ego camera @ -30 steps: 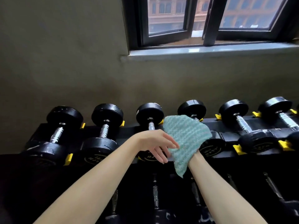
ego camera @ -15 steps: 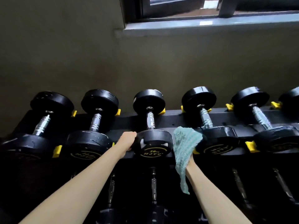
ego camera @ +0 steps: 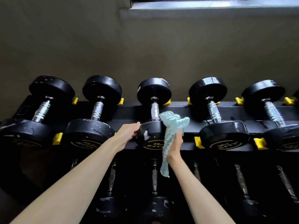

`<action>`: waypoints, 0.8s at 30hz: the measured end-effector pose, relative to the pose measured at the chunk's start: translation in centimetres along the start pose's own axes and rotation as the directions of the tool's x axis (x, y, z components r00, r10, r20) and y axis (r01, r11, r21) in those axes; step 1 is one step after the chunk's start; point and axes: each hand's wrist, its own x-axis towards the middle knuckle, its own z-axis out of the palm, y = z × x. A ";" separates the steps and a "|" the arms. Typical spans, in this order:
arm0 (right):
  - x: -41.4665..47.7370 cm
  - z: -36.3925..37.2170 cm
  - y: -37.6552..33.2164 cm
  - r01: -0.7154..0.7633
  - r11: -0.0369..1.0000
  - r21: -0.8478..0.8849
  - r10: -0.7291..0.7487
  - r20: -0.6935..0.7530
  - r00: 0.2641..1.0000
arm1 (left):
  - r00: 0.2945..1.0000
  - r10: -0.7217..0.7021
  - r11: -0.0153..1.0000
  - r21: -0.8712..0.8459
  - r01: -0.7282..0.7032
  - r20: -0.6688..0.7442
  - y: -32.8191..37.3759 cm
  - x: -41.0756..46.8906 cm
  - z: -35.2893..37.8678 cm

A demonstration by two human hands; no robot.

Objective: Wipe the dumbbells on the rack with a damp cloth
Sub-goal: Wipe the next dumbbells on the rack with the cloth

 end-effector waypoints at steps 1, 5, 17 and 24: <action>-0.3 0.4 -0.5 0.112 0.988 -0.108 -0.111 0.013 0.994 | 1.000 0.014 1.000 0.016 -0.014 0.009 -0.1 0.0 0.0; -2.1 2.2 -1.5 0.438 0.731 -0.523 -0.449 0.114 0.886 | 0.996 -0.022 1.000 0.004 0.022 0.082 0.0 -0.3 -0.8; -2.3 4.3 -0.1 0.519 0.060 -0.853 -0.663 0.355 0.659 | 0.969 -0.087 0.891 -0.417 0.180 0.231 -1.8 0.4 -4.0; -1.8 4.7 -0.1 0.499 0.183 -0.847 -0.739 0.217 0.638 | 0.985 -0.080 0.974 -0.200 0.110 0.155 -1.1 0.8 -2.8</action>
